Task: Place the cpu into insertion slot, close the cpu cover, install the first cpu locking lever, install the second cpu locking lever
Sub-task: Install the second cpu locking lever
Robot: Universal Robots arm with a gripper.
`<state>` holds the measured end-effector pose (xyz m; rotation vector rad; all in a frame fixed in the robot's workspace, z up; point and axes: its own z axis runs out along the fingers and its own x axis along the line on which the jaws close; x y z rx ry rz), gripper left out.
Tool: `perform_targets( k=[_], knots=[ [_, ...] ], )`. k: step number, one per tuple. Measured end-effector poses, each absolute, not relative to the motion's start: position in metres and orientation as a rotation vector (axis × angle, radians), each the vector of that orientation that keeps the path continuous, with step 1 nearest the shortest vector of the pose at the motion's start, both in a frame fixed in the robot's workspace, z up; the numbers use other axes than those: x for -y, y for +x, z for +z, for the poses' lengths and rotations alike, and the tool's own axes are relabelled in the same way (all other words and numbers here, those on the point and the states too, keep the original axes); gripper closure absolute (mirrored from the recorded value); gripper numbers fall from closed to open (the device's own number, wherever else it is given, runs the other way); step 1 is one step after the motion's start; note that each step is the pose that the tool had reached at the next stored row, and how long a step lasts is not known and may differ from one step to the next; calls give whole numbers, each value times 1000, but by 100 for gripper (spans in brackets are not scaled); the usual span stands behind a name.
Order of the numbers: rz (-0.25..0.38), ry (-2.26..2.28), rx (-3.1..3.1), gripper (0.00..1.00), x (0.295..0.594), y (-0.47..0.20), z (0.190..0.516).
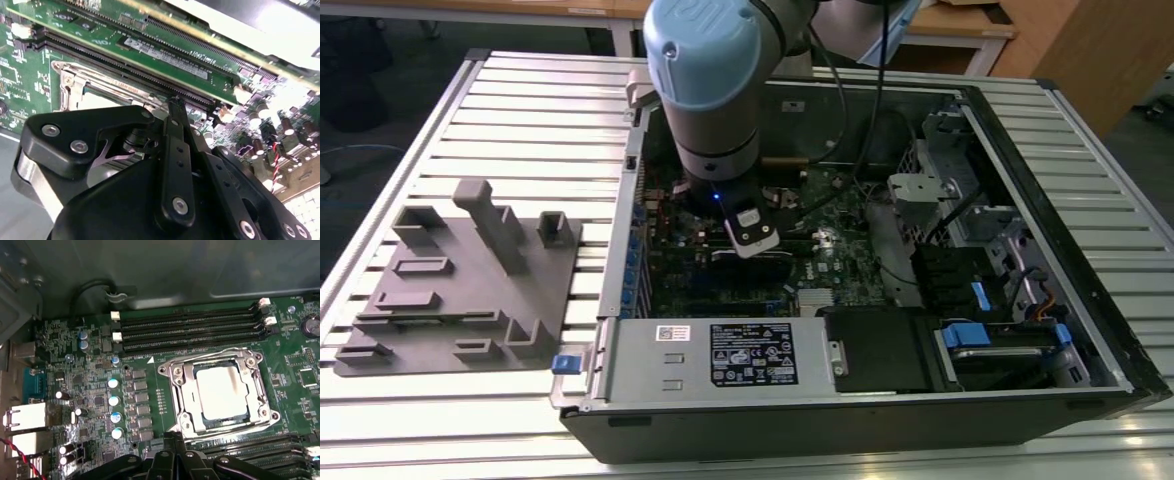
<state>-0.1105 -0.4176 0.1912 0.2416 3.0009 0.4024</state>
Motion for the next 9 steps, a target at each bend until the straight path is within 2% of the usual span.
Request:
perform_targets(
  k=[9],
  knots=[
    [374,240,-3003,89,417,-111,191]
  ],
)
